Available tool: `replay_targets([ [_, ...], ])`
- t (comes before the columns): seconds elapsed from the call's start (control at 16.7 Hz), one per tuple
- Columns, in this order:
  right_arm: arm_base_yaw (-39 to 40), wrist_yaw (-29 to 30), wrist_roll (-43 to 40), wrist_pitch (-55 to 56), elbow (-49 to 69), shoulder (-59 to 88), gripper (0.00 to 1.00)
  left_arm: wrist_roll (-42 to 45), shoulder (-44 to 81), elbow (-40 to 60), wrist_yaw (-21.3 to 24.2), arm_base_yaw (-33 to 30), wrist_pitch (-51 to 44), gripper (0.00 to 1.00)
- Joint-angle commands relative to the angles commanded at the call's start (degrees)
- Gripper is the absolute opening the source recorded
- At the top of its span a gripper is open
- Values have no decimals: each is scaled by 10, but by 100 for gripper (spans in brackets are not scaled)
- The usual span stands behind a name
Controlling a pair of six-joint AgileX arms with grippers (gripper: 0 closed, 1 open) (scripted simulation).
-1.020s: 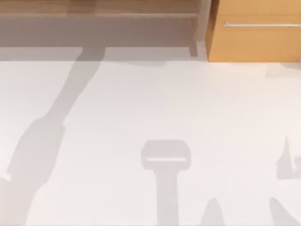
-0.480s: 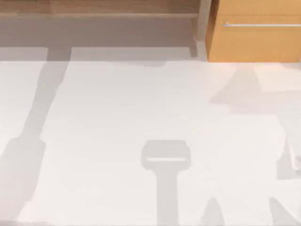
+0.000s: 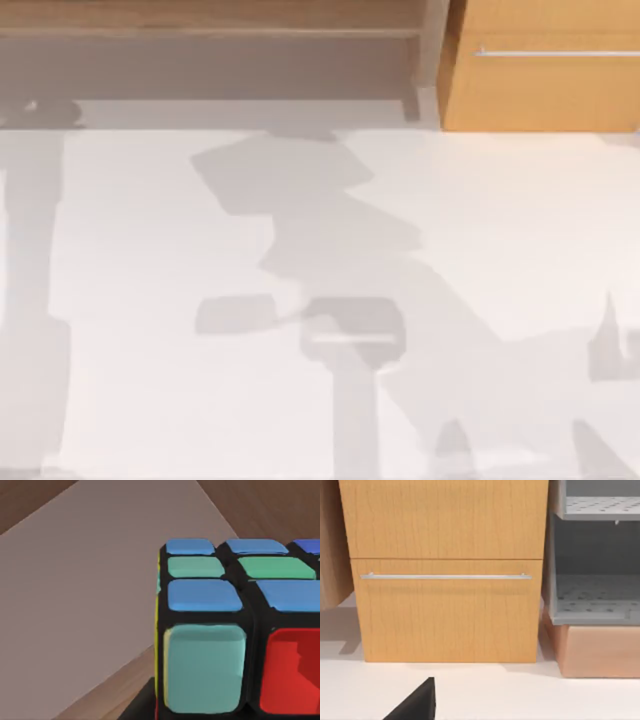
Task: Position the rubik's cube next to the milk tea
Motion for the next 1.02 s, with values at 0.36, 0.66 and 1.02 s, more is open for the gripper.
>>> replay_targets([
  [0.36,0,0,0,0,0,0,100,-605,-18,-109,29,134,-123,0],
  [0.66,0,0,0,0,0,0,100,-1056,-15,-196,44,240,-221,0],
  [1.02,0,0,0,0,0,0,100,-1457,-4,-278,52,341,-315,0],
])
